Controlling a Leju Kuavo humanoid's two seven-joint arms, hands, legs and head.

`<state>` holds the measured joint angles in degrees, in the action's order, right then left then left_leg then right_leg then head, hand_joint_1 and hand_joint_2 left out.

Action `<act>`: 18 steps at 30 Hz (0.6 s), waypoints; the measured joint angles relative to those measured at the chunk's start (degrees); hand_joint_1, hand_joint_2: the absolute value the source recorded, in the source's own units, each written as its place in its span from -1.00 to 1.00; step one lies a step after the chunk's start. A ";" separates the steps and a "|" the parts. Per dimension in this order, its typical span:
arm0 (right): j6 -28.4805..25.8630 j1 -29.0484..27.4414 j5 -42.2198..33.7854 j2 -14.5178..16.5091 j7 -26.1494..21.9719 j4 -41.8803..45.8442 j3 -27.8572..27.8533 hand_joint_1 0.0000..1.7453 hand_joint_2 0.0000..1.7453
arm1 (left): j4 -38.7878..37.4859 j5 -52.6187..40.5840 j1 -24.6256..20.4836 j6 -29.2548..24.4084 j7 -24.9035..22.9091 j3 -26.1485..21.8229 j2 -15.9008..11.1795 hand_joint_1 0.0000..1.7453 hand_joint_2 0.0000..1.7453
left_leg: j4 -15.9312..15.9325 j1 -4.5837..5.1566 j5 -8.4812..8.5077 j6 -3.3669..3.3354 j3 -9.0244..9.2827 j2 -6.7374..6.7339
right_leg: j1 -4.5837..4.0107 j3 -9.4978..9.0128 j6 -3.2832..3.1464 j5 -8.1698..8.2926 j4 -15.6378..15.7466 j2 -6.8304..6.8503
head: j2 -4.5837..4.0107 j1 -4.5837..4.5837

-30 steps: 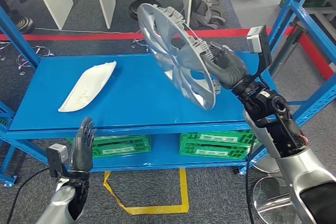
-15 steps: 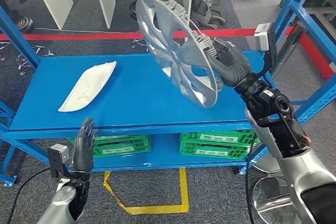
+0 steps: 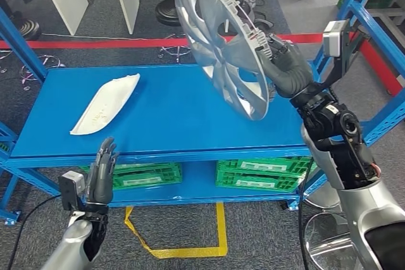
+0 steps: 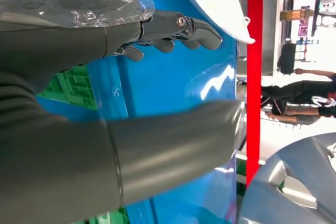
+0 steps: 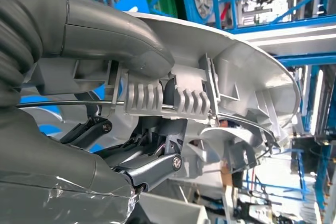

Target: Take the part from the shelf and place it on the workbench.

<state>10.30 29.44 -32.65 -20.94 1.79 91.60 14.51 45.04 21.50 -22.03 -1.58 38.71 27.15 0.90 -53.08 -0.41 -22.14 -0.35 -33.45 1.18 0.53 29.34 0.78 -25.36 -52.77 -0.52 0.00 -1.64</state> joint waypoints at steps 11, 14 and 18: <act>-0.34 -0.17 2.99 0.00 0.14 2.93 -1.62 1.00 1.00 | -0.64 -2.57 0.00 -1.25 1.28 -0.26 0.61 -1.00 0.00 | 0.00 0.00 0.00 0.00 0.00 0.00 | 0.00 0.00 0.00 0.00 0.00 0.00 | 0.00 0.02; -0.34 -0.41 3.17 0.00 0.15 3.40 -1.93 1.00 1.00 | -0.64 -2.92 0.02 -0.78 1.31 -0.58 0.73 -1.00 1.00 | 0.00 0.00 0.00 0.00 -0.01 0.00 | 0.00 0.00 0.00 0.00 0.00 0.00 | 0.00 0.02; -0.44 -0.62 3.32 0.00 0.19 3.94 -2.29 1.00 1.00 | -0.64 -3.48 0.03 -0.13 1.31 -1.06 0.94 -1.00 1.00 | 0.00 0.00 0.00 0.00 -0.01 0.00 | 0.00 0.00 0.00 0.00 0.00 0.00 | 0.00 0.01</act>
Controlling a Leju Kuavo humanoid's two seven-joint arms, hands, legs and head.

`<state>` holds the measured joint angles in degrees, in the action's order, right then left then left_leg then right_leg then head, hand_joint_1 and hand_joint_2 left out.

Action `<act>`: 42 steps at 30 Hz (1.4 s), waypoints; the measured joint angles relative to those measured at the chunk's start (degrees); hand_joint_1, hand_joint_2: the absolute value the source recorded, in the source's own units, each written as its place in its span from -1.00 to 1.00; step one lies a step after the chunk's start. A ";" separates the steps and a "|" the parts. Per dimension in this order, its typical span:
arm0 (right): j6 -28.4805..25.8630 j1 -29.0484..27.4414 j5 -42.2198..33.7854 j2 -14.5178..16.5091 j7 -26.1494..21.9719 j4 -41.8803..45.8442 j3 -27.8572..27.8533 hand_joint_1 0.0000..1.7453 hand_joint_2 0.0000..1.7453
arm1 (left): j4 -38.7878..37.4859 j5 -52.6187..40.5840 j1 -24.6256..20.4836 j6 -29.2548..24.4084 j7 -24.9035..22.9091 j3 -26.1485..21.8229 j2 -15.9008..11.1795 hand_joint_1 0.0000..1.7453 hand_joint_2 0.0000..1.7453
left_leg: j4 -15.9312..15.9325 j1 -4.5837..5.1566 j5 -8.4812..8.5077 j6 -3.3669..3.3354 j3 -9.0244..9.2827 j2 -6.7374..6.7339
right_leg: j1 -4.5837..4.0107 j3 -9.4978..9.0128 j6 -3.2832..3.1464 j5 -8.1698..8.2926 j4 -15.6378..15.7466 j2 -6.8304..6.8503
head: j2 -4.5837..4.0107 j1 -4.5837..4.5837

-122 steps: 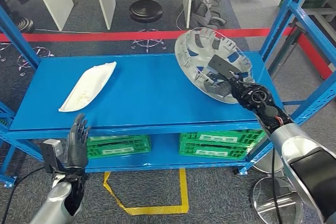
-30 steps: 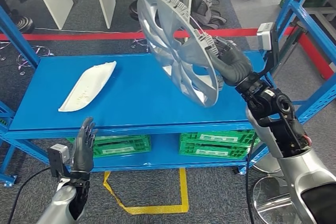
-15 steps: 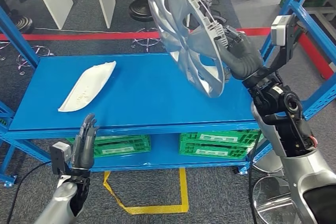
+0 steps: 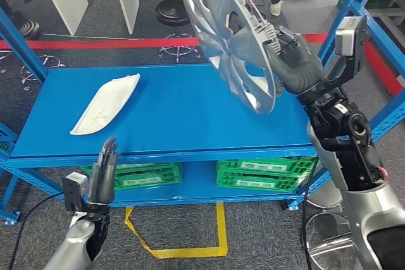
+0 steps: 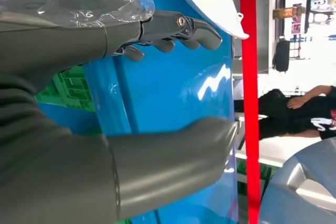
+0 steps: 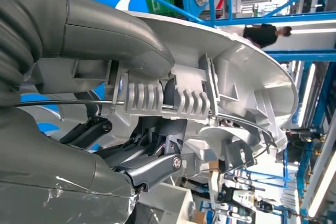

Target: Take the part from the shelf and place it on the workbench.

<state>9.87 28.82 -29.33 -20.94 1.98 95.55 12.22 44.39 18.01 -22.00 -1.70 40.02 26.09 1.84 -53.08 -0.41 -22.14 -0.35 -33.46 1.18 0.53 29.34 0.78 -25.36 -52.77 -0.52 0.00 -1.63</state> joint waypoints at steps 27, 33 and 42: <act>-1.33 -0.21 0.64 -0.02 1.06 1.02 -0.49 1.00 1.00 | -0.95 -1.36 -0.31 2.90 0.02 -2.73 0.85 -1.00 1.00 | 0.00 0.00 0.00 0.00 -0.01 0.00 | 0.00 0.01 0.00 0.00 0.00 0.00 | 0.00 0.01; -2.05 -0.21 0.68 -0.02 1.06 1.02 -0.46 1.00 1.00 | -1.09 -1.56 -0.35 2.35 0.02 -3.19 1.03 -1.00 1.00 | 0.00 0.00 0.00 0.00 -0.02 0.00 | 0.00 0.01 0.00 0.00 0.00 0.00 | 0.00 0.00; -2.55 -0.22 0.94 -0.02 1.07 1.02 -0.44 1.00 1.00 | -1.09 -2.04 -0.35 1.91 0.03 -3.21 1.07 -1.00 1.00 | 0.00 0.00 0.00 0.00 -0.02 0.00 | 0.00 0.01 0.00 0.00 0.00 0.00 | 0.00 0.01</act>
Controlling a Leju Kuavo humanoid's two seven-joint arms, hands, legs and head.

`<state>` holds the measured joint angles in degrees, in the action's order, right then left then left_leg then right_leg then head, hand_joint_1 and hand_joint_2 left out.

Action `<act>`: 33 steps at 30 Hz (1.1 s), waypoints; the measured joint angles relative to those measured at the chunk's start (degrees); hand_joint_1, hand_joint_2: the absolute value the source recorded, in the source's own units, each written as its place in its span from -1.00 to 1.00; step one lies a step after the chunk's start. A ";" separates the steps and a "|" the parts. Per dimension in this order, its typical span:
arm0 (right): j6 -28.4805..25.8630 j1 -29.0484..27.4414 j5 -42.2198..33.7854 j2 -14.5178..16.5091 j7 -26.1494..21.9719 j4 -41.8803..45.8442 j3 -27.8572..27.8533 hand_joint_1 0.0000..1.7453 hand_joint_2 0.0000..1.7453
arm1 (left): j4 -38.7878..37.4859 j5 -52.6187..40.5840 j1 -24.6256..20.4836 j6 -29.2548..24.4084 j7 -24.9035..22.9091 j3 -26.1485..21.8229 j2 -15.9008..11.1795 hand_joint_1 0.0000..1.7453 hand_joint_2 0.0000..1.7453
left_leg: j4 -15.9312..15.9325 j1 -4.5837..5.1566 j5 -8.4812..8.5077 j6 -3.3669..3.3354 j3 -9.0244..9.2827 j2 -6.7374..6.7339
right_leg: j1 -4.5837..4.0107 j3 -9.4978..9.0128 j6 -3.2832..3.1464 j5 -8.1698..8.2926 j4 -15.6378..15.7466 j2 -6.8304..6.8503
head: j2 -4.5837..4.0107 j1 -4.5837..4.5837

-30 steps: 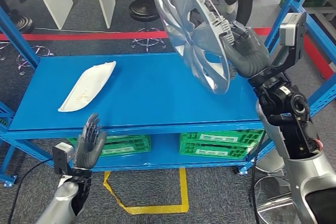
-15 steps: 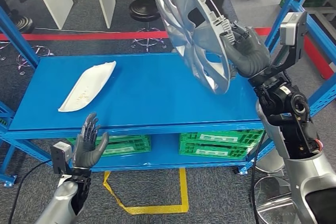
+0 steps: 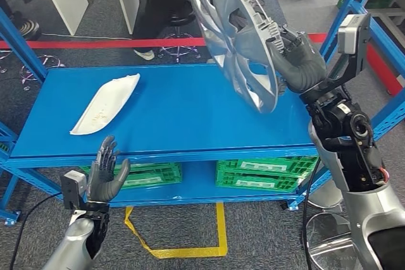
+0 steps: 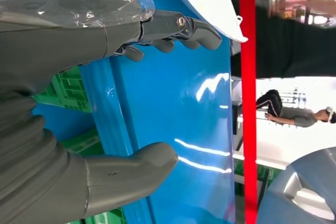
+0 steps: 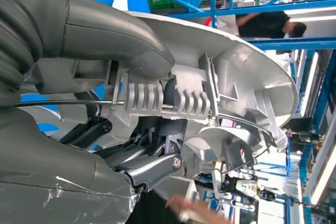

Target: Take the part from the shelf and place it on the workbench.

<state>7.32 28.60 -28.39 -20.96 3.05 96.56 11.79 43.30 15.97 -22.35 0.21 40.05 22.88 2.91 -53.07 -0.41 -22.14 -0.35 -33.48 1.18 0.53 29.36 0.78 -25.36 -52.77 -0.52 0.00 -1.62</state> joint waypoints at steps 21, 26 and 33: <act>-2.74 -1.88 4.75 0.00 0.54 1.62 0.41 1.00 1.00 | 0.00 -1.17 -0.08 -0.23 0.04 -0.02 0.04 -1.00 1.00 | 0.00 0.00 0.00 0.00 -0.01 0.00 | 0.00 0.01 0.00 0.00 0.00 0.00 | 0.00 -0.07; -2.80 -2.84 7.79 0.01 0.04 1.77 1.12 1.00 1.00 | 0.00 -1.36 -0.52 -0.94 0.04 -0.03 0.30 -1.00 1.00 | 0.00 0.00 0.00 0.00 -0.02 0.02 | 0.00 0.00 0.00 0.00 0.00 0.01 | 0.00 -0.05; -2.73 -3.07 8.91 0.04 -0.40 1.87 2.31 1.00 1.00 | 0.00 -0.45 -0.77 -2.14 0.04 -0.02 0.36 -1.00 1.00 | 0.01 0.00 0.00 0.00 -0.03 0.02 | 0.00 0.00 0.00 0.00 -0.01 0.01 | 0.00 -0.04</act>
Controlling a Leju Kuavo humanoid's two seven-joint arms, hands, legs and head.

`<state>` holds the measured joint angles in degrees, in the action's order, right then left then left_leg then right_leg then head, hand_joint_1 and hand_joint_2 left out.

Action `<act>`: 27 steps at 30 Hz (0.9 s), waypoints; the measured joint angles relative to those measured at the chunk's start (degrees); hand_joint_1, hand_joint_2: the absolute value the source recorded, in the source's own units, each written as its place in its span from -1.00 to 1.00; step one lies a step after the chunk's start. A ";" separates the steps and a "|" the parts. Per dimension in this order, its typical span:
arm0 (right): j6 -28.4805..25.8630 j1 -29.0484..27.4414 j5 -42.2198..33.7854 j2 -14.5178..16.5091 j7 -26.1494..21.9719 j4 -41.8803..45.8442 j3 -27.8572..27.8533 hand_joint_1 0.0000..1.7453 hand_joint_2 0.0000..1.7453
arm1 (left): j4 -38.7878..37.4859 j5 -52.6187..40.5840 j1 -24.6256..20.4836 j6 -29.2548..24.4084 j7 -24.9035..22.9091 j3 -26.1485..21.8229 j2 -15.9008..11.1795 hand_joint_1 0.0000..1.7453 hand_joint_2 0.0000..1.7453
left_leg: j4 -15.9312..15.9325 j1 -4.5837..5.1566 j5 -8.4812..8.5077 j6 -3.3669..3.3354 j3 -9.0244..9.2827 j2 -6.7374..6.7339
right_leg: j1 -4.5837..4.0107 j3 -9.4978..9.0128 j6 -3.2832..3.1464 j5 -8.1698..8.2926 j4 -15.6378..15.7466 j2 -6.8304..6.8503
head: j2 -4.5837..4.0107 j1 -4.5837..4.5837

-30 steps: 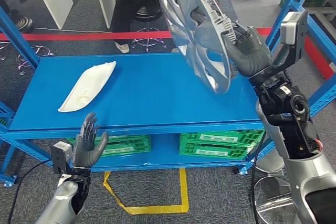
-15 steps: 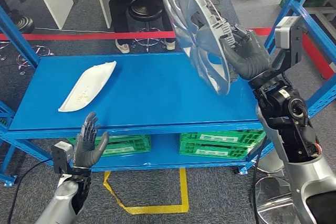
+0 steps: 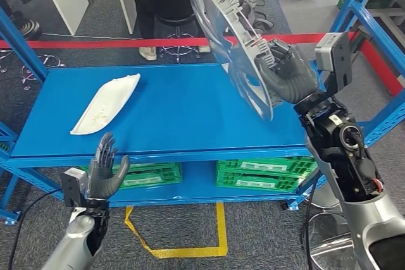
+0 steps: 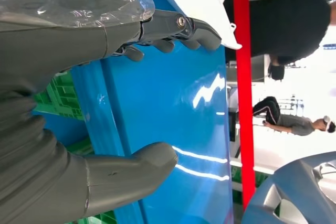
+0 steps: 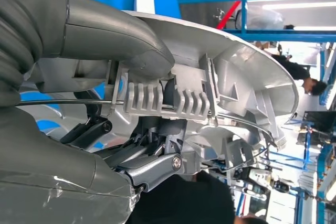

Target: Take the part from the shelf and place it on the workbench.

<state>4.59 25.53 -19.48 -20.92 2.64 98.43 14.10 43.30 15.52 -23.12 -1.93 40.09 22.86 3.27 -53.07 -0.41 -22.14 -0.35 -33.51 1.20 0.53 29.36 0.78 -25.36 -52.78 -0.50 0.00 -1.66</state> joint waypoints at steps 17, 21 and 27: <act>0.09 -0.16 0.14 0.02 0.58 1.61 0.94 1.00 1.00 | 0.48 0.86 0.00 -0.47 0.13 0.00 0.00 -1.00 1.00 | 0.98 -0.19 -0.18 -1.49 1.02 -0.17 | 0.57 3.91 1.11 -4.77 -8.65 0.13 | 0.00 -0.65; 0.08 -0.55 0.14 0.02 0.67 1.77 0.95 1.00 1.00 | 0.48 0.89 0.33 -0.47 0.13 0.00 0.06 -1.00 1.00 | 0.67 -0.51 -0.79 -1.14 1.41 -0.07 | 1.21 9.58 1.87 -5.70 -17.34 0.17 | 0.00 -1.37; 0.08 -0.77 0.15 0.07 0.74 1.93 1.06 1.00 1.00 | 0.52 0.92 0.40 -0.49 0.18 0.01 -0.01 -1.00 1.00 | -1.91 -0.91 -2.51 1.34 0.63 0.54 | 1.70 4.36 2.17 1.02 -3.52 -0.26 | 0.00 -2.09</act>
<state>4.67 24.76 -19.33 -20.85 3.38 100.37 15.16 43.82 16.44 -22.71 -2.43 40.27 22.87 3.26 -54.98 -1.32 -24.64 0.98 -32.88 1.74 2.23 33.72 2.94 -24.35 -56.30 -0.77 0.00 -3.75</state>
